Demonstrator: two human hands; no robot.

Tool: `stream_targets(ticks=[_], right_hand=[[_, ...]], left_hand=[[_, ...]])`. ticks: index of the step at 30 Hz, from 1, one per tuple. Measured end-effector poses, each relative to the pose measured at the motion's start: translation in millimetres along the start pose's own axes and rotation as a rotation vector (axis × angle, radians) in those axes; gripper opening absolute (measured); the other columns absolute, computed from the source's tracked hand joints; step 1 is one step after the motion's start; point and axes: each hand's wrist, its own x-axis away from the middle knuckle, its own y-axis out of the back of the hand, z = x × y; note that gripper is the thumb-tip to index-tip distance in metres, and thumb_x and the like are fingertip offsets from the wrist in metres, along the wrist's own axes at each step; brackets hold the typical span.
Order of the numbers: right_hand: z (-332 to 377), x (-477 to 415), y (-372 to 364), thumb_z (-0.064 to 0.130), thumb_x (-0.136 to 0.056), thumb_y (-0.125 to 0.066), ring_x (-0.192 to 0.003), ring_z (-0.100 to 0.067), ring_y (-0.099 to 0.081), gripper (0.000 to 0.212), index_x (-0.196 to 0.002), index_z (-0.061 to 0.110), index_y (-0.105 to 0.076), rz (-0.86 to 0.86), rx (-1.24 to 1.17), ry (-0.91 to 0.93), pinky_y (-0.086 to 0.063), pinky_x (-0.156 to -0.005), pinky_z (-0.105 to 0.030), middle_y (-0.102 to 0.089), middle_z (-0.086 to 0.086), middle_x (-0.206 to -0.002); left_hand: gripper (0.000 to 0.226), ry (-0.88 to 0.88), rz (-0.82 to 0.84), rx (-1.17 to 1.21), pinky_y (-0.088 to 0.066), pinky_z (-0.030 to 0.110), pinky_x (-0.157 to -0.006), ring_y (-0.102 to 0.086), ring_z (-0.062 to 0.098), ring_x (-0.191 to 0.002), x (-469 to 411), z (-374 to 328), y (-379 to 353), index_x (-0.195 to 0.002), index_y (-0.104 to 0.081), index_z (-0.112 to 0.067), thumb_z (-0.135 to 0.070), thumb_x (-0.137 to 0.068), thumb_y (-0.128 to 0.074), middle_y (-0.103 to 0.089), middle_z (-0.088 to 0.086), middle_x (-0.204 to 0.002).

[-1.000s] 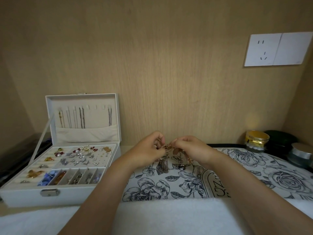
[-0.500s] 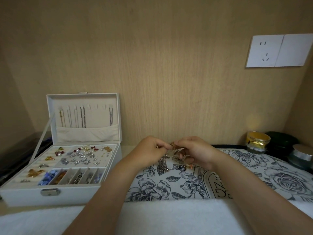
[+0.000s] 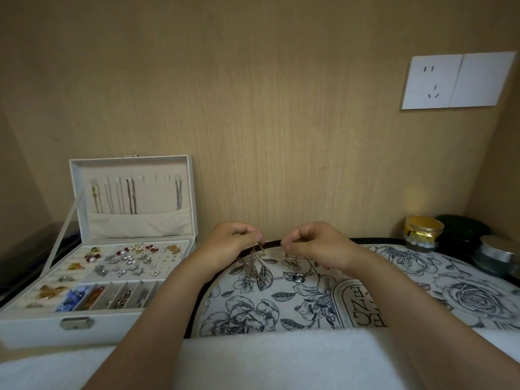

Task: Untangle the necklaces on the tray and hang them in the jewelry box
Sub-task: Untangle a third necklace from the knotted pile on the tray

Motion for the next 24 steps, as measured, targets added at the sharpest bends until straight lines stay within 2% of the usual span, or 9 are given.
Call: stream_targets(ticks=[3, 6, 9, 12, 15, 17, 20, 22, 24], right_hand=[[-3, -1, 1, 0.02, -0.081, -0.082, -0.082, 0.002, -0.068, 0.013, -0.094, 0.023, -0.081, 0.054, 0.11, -0.02, -0.049, -0.084, -0.018, -0.075, 0.014, -0.079], [-7, -3, 3, 0.024, -0.081, -0.082, -0.085, -0.003, -0.07, 0.009, -0.09, 0.026, -0.081, 0.062, 0.199, -0.022, -0.053, -0.093, -0.027, -0.077, 0.013, -0.081], [-9, -4, 4, 0.025, -0.087, -0.076, -0.092, -0.001, -0.07, 0.005, -0.086, 0.025, -0.081, 0.005, 0.186, 0.013, -0.052, -0.098, -0.031, -0.077, 0.015, -0.088], [-8, -4, 4, 0.021, -0.093, -0.067, -0.093, -0.001, -0.069, 0.019, -0.078, 0.022, -0.079, -0.073, 0.129, 0.005, -0.052, -0.098, -0.032, -0.076, 0.015, -0.089], [-8, -3, 6, 0.022, -0.096, -0.061, -0.091, -0.01, -0.069, 0.021, -0.082, 0.018, -0.076, -0.132, 0.095, -0.016, -0.053, -0.085, -0.026, -0.074, 0.014, -0.086], [-8, -2, 7, 0.026, -0.094, -0.066, -0.069, -0.006, -0.063, 0.022, -0.08, 0.009, -0.07, -0.141, 0.072, 0.001, -0.048, -0.064, -0.018, -0.065, 0.018, -0.068], [-8, 0, 8, 0.033, -0.09, -0.073, -0.04, 0.001, -0.044, 0.028, -0.08, 0.007, -0.071, -0.17, -0.007, 0.019, -0.037, -0.045, -0.011, -0.053, 0.016, -0.048], [-5, 1, 9, 0.034, -0.09, -0.071, -0.042, 0.006, -0.053, 0.022, -0.085, 0.014, -0.078, -0.185, -0.074, 0.01, -0.041, -0.052, -0.009, -0.069, 0.013, -0.061], [-5, 0, 8, 0.035, -0.089, -0.072, -0.067, 0.013, -0.063, 0.016, -0.082, 0.023, -0.081, -0.194, -0.089, 0.006, -0.047, -0.074, -0.016, -0.077, 0.008, -0.085]], left_hand=[[0.015, 0.039, -0.033, -0.093, -0.043, 0.018, -0.068, -0.065, 0.006, -0.089, 2, -1, 1, -0.086, -0.078, -0.021, -0.031, -0.091, -0.068, -0.074, -0.008, -0.091], [0.015, 0.038, -0.047, -0.2, -0.044, 0.021, -0.071, -0.064, 0.007, -0.086, 0, 1, 0, -0.083, -0.076, -0.023, -0.032, -0.09, -0.067, -0.073, -0.007, -0.089], [0.024, 0.041, -0.057, -0.235, -0.04, 0.027, -0.07, -0.059, 0.01, -0.076, -5, 8, 2, -0.07, -0.067, -0.025, -0.029, -0.092, -0.06, -0.066, -0.01, -0.076], [0.032, 0.093, -0.104, -0.045, -0.038, 0.031, -0.069, -0.052, 0.018, -0.071, -15, 10, -1, -0.059, -0.058, -0.018, -0.017, -0.091, -0.057, -0.056, -0.001, -0.067], [0.034, 0.165, -0.232, 0.314, -0.041, 0.028, -0.078, -0.052, 0.02, -0.078, -17, 6, -7, -0.061, -0.049, -0.012, -0.01, -0.095, -0.05, -0.058, 0.005, -0.078], [0.034, 0.152, -0.225, 0.591, -0.043, 0.033, -0.091, -0.053, 0.018, -0.076, -16, 9, -12, -0.063, -0.044, -0.013, -0.011, -0.097, -0.044, -0.059, 0.003, -0.078], [0.03, 0.14, -0.152, 0.892, -0.048, 0.038, -0.082, -0.049, 0.02, -0.064, -16, 13, -14, -0.068, -0.041, -0.014, -0.012, -0.098, -0.04, -0.049, 0.004, -0.067], [0.029, 0.144, -0.146, 0.982, -0.046, 0.033, -0.071, -0.045, 0.018, -0.061, -18, 12, -15, -0.071, -0.041, -0.014, -0.015, -0.1, -0.038, -0.045, 0.002, -0.063], [0.027, 0.162, -0.137, 0.989, -0.041, 0.027, -0.061, -0.038, 0.014, -0.057, -18, 12, -19, -0.076, -0.042, -0.016, -0.018, -0.103, -0.038, -0.041, -0.002, -0.06]])
